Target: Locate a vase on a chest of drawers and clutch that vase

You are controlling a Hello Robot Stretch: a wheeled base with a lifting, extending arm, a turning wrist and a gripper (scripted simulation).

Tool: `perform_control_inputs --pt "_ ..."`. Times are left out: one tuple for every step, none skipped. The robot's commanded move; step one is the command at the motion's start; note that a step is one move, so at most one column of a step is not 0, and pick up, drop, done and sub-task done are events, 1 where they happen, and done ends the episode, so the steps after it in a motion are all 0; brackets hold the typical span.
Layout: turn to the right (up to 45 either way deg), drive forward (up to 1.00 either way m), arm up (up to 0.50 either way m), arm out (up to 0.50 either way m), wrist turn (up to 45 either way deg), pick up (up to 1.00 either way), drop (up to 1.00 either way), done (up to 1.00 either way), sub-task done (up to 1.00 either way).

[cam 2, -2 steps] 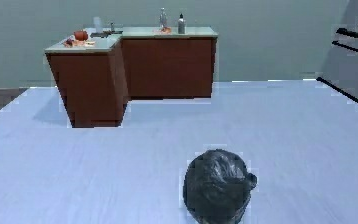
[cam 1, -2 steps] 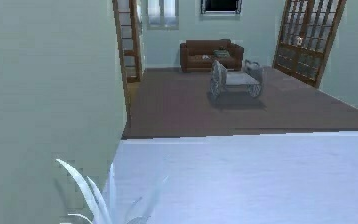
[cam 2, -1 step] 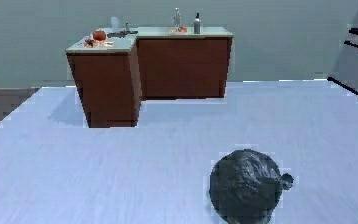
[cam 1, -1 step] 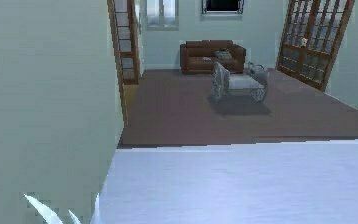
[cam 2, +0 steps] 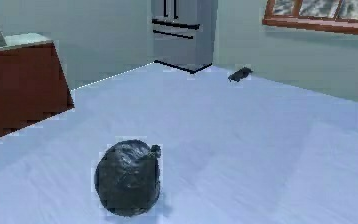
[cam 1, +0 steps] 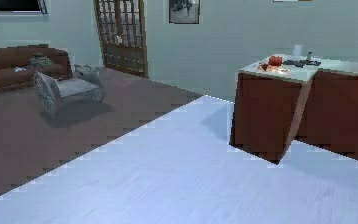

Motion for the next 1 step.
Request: perform_control_inputs --pt "45.0 0.0 0.0 0.0 0.0 0.0 0.0 0.0 0.0"
